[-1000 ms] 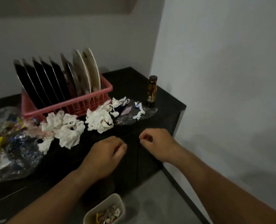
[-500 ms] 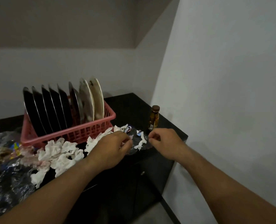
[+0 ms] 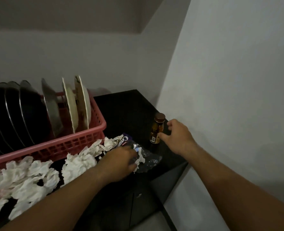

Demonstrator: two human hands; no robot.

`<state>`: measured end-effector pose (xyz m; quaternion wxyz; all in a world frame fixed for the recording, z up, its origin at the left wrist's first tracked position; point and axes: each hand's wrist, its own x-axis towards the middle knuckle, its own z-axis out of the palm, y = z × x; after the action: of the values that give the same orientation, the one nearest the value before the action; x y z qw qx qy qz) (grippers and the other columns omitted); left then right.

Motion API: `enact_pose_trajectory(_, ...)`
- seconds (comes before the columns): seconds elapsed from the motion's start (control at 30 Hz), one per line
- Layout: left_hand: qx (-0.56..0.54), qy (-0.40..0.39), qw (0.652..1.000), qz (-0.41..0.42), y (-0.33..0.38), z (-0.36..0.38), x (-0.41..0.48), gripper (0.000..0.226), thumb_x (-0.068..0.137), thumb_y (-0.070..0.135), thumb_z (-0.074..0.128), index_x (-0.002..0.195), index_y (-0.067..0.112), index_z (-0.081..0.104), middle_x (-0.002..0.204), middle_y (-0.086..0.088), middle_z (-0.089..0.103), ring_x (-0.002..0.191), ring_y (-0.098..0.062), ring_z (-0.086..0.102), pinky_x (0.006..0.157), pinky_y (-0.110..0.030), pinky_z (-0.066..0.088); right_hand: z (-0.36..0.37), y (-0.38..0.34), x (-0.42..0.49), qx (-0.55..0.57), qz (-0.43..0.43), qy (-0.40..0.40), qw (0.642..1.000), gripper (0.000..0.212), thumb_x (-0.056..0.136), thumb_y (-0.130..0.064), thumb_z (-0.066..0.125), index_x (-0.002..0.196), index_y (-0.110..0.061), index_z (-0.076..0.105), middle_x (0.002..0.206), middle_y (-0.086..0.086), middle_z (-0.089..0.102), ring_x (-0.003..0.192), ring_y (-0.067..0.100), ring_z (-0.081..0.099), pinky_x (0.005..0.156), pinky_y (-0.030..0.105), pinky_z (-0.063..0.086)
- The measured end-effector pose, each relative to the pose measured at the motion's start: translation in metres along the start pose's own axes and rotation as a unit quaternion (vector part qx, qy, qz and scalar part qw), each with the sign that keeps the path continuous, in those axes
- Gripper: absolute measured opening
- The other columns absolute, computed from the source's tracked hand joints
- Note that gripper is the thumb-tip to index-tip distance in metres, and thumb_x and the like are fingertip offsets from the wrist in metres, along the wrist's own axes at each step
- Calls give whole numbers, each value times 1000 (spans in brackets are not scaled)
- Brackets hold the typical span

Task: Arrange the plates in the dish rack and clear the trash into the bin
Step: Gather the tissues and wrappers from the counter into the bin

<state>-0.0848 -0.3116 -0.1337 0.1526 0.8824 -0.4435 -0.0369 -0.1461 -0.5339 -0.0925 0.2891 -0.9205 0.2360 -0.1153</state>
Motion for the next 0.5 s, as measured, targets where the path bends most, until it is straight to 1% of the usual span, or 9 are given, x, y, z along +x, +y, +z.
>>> enact_pose_trajectory(0.07,28,-39,999,-18,-1,19,12,30,88,46,56,107,24,58,113,3,57,103,-17,56,81,-31,47,8,6,20,15,15,-13,1000,67,81,-43,77,133,-17,44,125,1,53,103,16,53,82,30,44)
enact_pose_trajectory(0.13,35,-37,998,-44,-1,34,24,30,86,51,55,100,24,58,110,2,59,100,-18,57,76,-31,45,15,11,35,51,15,-32,998,79,76,-42,82,138,-18,39,130,1,53,108,17,53,85,30,45)
enact_pose_trajectory(0.2,28,-6,996,-79,0,45,33,33,84,58,55,89,26,56,98,5,62,91,-17,59,67,-29,40,23,16,45,88,15,-56,994,89,74,-40,85,143,-21,33,137,0,51,121,20,52,95,33,44)
enact_pose_trajectory(0.27,26,27,992,-123,2,51,40,41,79,69,53,75,29,47,80,9,56,75,-13,55,60,-28,33,30,20,52,126,21,-83,988,95,73,-38,85,147,-22,28,143,-1,47,130,21,47,103,36,41)
enact_pose_trajectory(0.3,30,37,989,-142,3,54,42,45,77,73,52,69,30,41,73,10,51,69,-11,50,57,-28,31,34,22,55,146,25,-97,984,96,74,-37,85,149,-22,27,145,-1,45,132,21,45,106,38,41)
enact_pose_trajectory(0.33,34,43,986,-155,4,56,44,47,77,74,51,67,31,38,71,11,48,66,-11,48,56,-28,29,38,23,58,160,28,-109,981,95,75,-36,85,149,-22,27,145,-1,45,132,21,45,108,40,41)
enact_pose_trajectory(0.37,40,42,985,-163,5,59,45,46,78,73,51,68,30,38,73,10,52,67,-12,50,56,-29,30,41,25,60,167,31,-118,978,91,76,-33,84,148,-22,29,143,-1,47,131,20,46,108,41,42)
enact_pose_trajectory(0.43,56,32,984,-164,5,65,47,36,85,63,50,80,27,50,90,5,63,80,-18,61,62,-30,38,47,27,65,165,31,-124,978,75,81,-27,79,143,-22,37,137,-1,52,127,20,51,104,37,43)
enact_pose_trajectory(0.5,54,7,985,-164,4,66,49,29,91,52,49,98,25,58,103,-2,65,93,-24,63,71,-33,45,49,29,67,166,22,-119,979,64,84,-24,76,139,-24,42,133,-1,55,124,18,53,98,33,42)
